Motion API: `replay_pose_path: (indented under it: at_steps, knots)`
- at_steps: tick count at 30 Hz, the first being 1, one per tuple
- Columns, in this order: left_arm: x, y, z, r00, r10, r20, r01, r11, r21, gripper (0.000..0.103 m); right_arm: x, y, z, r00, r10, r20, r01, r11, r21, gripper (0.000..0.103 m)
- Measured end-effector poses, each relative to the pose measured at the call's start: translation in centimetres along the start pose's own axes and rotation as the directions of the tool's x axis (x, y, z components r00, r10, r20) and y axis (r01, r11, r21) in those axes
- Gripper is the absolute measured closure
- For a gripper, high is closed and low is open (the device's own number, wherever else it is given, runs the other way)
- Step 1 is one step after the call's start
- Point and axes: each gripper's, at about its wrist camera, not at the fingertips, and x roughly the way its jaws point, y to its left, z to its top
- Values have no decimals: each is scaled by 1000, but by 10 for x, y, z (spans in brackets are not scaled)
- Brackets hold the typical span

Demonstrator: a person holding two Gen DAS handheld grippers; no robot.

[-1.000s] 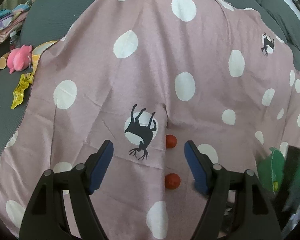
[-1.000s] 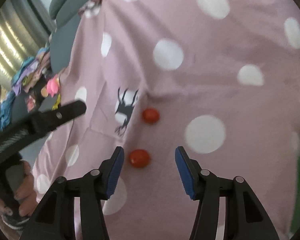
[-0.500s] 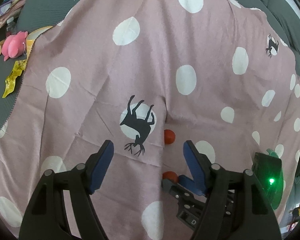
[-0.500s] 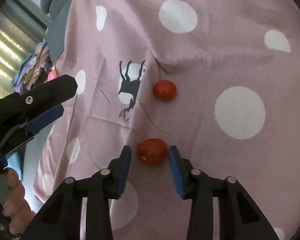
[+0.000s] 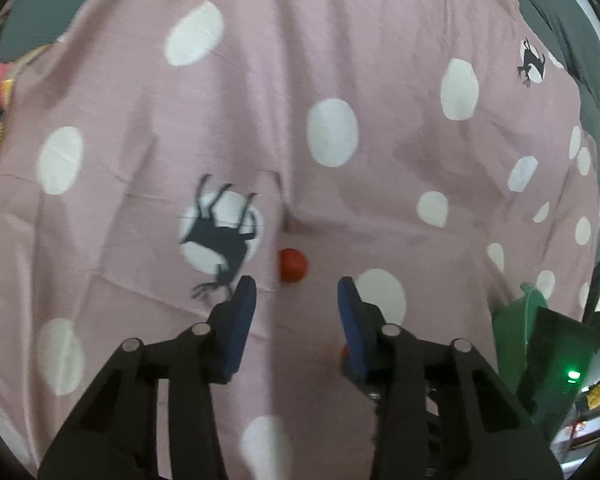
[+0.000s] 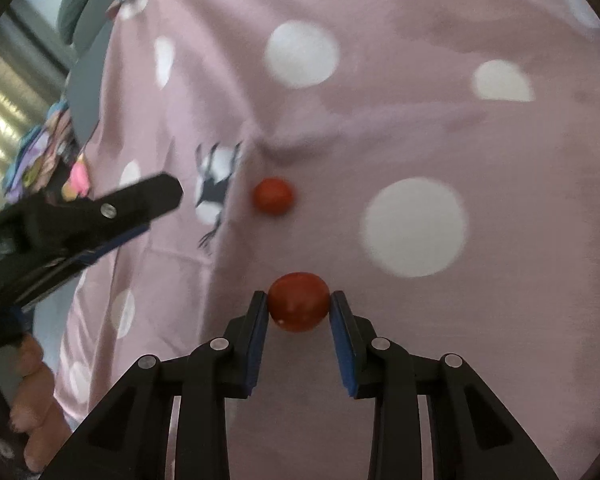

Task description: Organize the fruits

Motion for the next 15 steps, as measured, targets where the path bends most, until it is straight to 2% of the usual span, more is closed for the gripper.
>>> replay_pose_path:
  at_steps: [4,6,10,13,15]
  knots:
    - [20,-8,6,999,15,-42,-14,1000,8,66,-20,-15,3,998,-30,55,28,999,38,69]
    - [29,-14,7,997,57,-56,-56,998,20,68,-30,-21,5,996,-31,80,27,998,55,69]
    - [49,-18,10,993,12,-116,-12,1000,0,68,-43,-26,8,993,-23,119,14,997,78,69]
    - [64,-23,10,989,61,-133,-60,998,8,69,-50,-29,8,991,-11,132,0,996,84,69]
    - [72,-23,13,986,66,-151,-71,997,-26,71,-50,-28,8,991,-2,131,-9,996,83,69]
